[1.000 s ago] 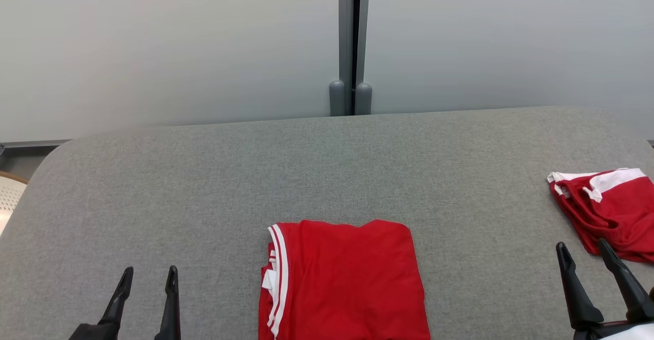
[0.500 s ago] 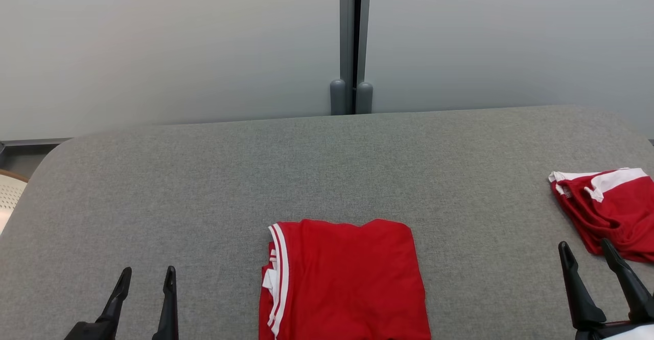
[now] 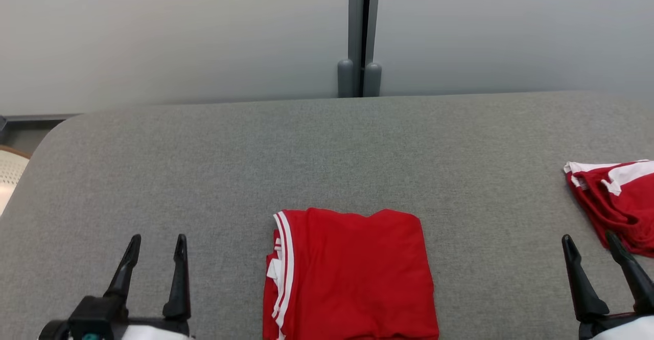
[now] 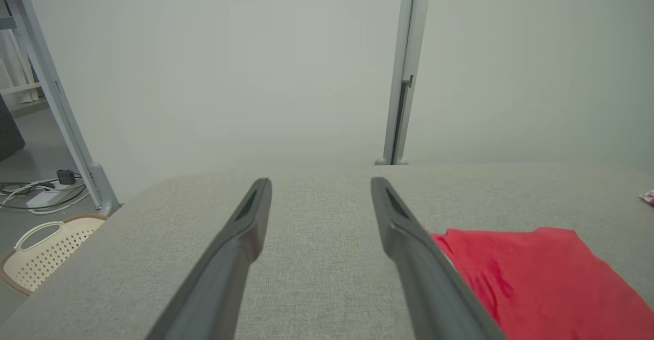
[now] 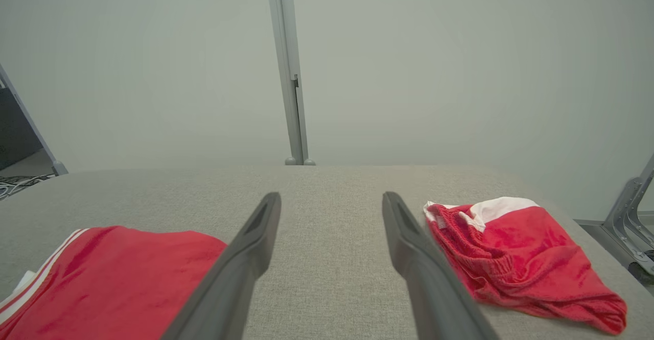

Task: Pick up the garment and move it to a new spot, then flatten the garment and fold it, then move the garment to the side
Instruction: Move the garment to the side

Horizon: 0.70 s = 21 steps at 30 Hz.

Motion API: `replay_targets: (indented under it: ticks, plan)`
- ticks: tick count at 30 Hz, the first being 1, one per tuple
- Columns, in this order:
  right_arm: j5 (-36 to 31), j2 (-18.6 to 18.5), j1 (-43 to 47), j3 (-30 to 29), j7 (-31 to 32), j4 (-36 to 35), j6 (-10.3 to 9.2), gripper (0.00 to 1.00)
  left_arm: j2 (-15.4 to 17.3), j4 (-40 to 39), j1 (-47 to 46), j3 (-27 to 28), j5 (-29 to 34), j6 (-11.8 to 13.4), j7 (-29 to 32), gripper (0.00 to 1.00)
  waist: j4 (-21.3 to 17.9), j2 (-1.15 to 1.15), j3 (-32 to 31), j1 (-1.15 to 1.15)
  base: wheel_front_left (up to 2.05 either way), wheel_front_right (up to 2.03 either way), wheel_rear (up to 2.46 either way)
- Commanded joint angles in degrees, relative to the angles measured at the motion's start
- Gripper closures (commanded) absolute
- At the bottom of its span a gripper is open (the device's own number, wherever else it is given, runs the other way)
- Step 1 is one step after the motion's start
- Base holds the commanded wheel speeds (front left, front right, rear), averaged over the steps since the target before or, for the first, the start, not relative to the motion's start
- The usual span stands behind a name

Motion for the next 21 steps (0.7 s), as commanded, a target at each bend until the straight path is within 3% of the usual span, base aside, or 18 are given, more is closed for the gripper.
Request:
replay_targets:
  ticks: [1, 9, 18, 19, 21]
  plan:
    - [-0.4, -0.4, -1.4, 0.6, 0.4, 0.1, -0.01, 0.0, -0.2, -0.4, -2.3, -0.3, 0.5, 0.0, -0.2, 0.0, 2.0, 0.0, 2.8, 0.0, 0.0, 0.0, 0.0]
    - [-0.5, 0.6, -7.1, 8.0, 1.7, 8.6, -0.01, 0.0, -3.1, 0.6, -11.2, -2.9, 2.1, -1.4, -2.2, 0.0, 8.2, 0.0, 10.8, 0.0, 0.0, 0.0, 0.0]
    - [1.3, 2.5, -12.0, 15.4, 5.0, 21.0, -0.01, 0.0, -5.0, 2.8, -14.8, -2.9, 2.6, -2.6, -3.8, 0.0, 10.9, 0.0, 14.2, 0.0, 0.0, 0.0, 0.0]
    - [1.4, 2.6, -12.2, 15.9, 5.7, 21.8, -0.01, 0.39, -5.1, 2.9, -14.8, -2.8, 2.7, -2.6, -3.9, 0.0, 11.0, 0.0, 14.3, 0.0, 0.0, 0.0, 0.0]
    - [1.6, 2.4, -12.4, 16.4, 7.1, 22.6, -0.01, 1.0, -5.2, 3.2, -14.7, -2.5, 2.9, -2.9, -4.0, 0.0, 11.1, 0.0, 14.2, 0.0, 0.0, 0.0, 0.0]
